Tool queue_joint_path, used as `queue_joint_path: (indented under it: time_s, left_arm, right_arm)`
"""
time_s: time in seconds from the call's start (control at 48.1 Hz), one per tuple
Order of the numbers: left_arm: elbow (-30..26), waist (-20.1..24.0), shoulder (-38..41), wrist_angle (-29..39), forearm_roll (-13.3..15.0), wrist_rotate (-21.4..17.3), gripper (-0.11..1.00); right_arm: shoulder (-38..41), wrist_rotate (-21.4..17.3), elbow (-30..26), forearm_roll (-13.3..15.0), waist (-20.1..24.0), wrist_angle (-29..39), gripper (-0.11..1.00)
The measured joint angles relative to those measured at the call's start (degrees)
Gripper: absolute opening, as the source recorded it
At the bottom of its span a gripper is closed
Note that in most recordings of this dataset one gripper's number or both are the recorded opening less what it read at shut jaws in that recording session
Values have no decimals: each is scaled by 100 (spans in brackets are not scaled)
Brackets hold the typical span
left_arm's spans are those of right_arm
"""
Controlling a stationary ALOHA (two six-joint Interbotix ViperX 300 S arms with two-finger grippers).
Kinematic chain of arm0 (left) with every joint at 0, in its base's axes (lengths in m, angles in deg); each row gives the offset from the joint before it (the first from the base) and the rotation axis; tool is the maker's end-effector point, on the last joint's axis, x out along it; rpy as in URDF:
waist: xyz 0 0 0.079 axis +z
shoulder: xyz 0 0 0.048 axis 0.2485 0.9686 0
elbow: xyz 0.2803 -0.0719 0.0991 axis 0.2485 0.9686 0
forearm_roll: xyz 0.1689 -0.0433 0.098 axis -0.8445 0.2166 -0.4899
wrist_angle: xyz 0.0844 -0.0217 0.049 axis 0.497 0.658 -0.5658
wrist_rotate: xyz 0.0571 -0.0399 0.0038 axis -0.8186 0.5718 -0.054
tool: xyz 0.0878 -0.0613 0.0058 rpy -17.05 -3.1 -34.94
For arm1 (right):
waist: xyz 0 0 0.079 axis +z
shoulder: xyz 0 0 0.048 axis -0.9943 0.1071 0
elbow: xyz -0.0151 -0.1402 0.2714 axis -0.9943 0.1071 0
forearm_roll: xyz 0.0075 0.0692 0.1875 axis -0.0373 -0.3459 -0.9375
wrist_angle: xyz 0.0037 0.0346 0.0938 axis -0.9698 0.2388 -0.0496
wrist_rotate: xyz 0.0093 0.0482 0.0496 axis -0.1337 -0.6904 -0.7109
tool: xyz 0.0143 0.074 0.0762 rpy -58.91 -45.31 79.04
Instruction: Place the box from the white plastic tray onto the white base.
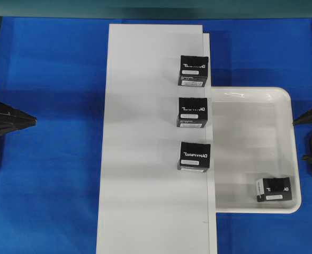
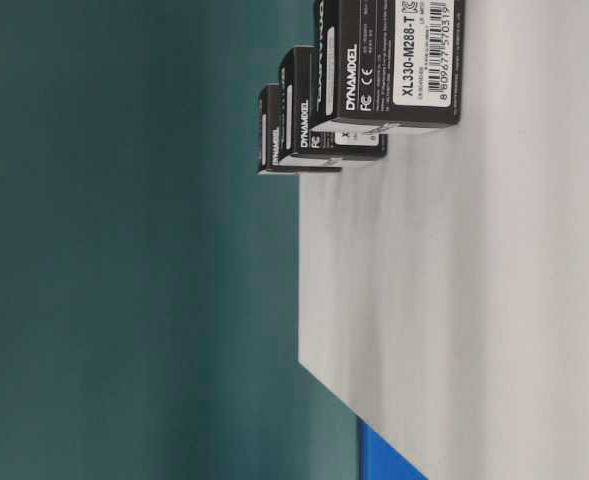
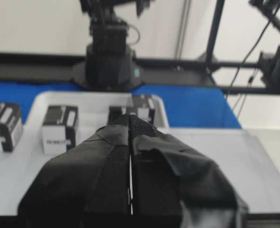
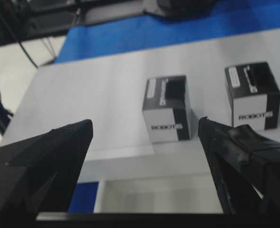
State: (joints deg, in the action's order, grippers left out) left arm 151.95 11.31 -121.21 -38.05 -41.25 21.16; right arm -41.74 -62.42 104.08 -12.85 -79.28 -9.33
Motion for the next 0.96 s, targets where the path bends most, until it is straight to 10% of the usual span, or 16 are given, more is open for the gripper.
queue_joint_path:
  time_s: [0.957]
  left_arm:
    - [0, 0, 0, -79, 0, -44, -5]
  right_arm:
    - [-53, 18, 26, 9, -70, -220, 97]
